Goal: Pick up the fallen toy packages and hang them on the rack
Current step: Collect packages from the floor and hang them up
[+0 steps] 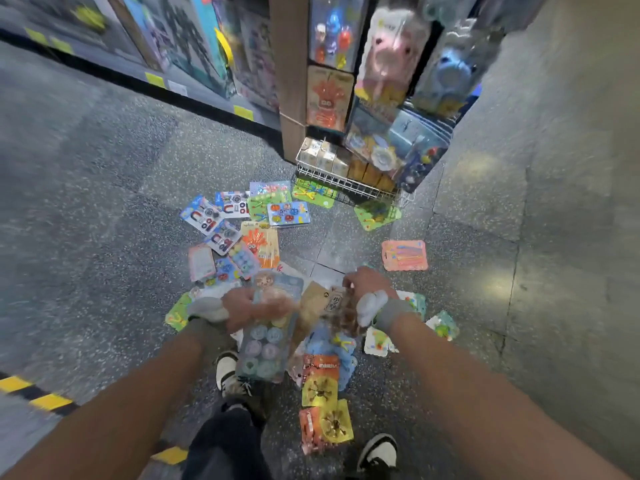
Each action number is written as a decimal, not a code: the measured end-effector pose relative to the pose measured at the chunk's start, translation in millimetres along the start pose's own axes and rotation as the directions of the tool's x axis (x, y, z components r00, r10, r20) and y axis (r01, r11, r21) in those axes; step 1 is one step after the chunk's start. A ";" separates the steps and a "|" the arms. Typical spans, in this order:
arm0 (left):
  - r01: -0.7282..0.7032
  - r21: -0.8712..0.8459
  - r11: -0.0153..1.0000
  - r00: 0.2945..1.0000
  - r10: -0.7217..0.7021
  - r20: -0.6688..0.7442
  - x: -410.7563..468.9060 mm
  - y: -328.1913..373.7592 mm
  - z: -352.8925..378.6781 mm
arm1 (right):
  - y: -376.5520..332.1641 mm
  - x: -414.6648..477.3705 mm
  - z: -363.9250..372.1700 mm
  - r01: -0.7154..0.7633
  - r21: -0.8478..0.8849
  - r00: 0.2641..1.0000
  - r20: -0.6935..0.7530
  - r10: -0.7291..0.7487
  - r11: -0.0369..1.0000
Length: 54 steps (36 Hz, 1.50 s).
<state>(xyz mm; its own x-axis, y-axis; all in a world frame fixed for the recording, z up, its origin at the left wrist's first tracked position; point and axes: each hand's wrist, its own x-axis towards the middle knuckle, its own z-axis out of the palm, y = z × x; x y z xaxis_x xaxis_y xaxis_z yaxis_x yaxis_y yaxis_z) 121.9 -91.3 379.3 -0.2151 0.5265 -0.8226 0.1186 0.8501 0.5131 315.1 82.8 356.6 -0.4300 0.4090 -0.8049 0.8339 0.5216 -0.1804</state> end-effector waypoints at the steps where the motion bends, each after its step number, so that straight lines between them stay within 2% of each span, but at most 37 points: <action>1: -0.001 -0.013 1.000 1.000 0.001 -0.007 -3.6 5.3 -1.4 | -5.0 -2.6 -7.3 0.010 0.000 1.000 -0.024 -0.010 1.000; 5: -0.029 -0.051 0.998 0.999 0.028 -0.027 -70.6 45.4 -13.4 | -21.7 -65.6 -56.7 0.045 0.053 0.994 -0.099 -0.040 0.998; 6: -0.074 -0.057 0.996 0.997 0.072 -0.042 -95.6 59.2 -21.0 | -28.5 -94.1 -75.3 0.064 0.052 0.989 -0.133 -0.057 0.997; 9: -0.094 -0.086 0.992 0.994 0.089 -0.060 -125.2 84.3 -30.5 | -39.4 -128.2 -104.8 0.054 0.102 0.983 -0.182 -0.034 0.993; 11: -0.125 -0.083 0.989 0.992 0.124 -0.021 -149.8 105.1 -46.3 | -52.1 -153.9 -128.2 0.031 0.102 0.977 -0.214 -0.008 0.994; 15: -0.195 -0.040 0.980 0.981 0.195 0.008 -164.3 128.7 -75.4 | -75.0 -175.9 -162.7 0.002 0.098 0.970 -0.244 0.022 0.995; 19: -0.290 0.001 0.957 0.956 0.290 0.037 -174.5 160.7 -123.6 | -107.7 -192.1 -205.5 -0.005 0.123 0.939 -0.341 0.046 0.992; 23: -0.351 -0.004 0.936 0.928 0.348 0.133 -192.3 186.6 -177.3 | -144.9 -211.4 -240.5 0.005 0.136 0.886 -0.460 0.059 0.991; 29: -0.512 -0.053 0.857 0.851 0.514 0.103 -218.1 215.4 -224.3 | -184.0 -242.5 -281.6 0.060 0.239 0.782 -0.615 0.104 0.969; 32: -0.534 -0.085 0.841 0.836 0.540 0.101 -218.2 228.4 -235.7 | -194.4 -255.3 -299.5 0.065 0.233 0.768 -0.632 0.101 0.970; 39: -0.595 -0.212 0.775 0.775 0.624 0.104 -236.0 264.7 -254.5 | -209.6 -297.0 -338.1 0.128 0.294 0.679 -0.722 0.132 0.947; 42: -0.629 -0.216 0.747 0.744 0.658 0.111 -250.4 285.0 -261.2 | -212.4 -318.4 -358.4 0.157 0.327 0.638 -0.754 0.157 0.932; 47: -0.670 -0.228 0.706 0.695 0.705 0.140 -262.7 304.1 -266.3 | -219.1 -337.4 -380.0 0.192 0.358 0.620 -0.766 0.170 0.914; 54: -0.738 -0.209 0.642 0.637 0.764 0.097 -281.9 339.9 -282.2 | -231.0 -350.6 -416.4 0.251 0.379 0.555 -0.811 0.188 0.891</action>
<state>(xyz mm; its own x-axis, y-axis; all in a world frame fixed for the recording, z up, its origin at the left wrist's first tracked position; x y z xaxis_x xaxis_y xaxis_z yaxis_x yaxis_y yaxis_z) -50.7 45.7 854.8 0.0479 0.9866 -0.1559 0.0326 0.1545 0.9875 129.2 130.7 915.9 -0.3619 0.9320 -0.0220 0.7661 0.2839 -0.5766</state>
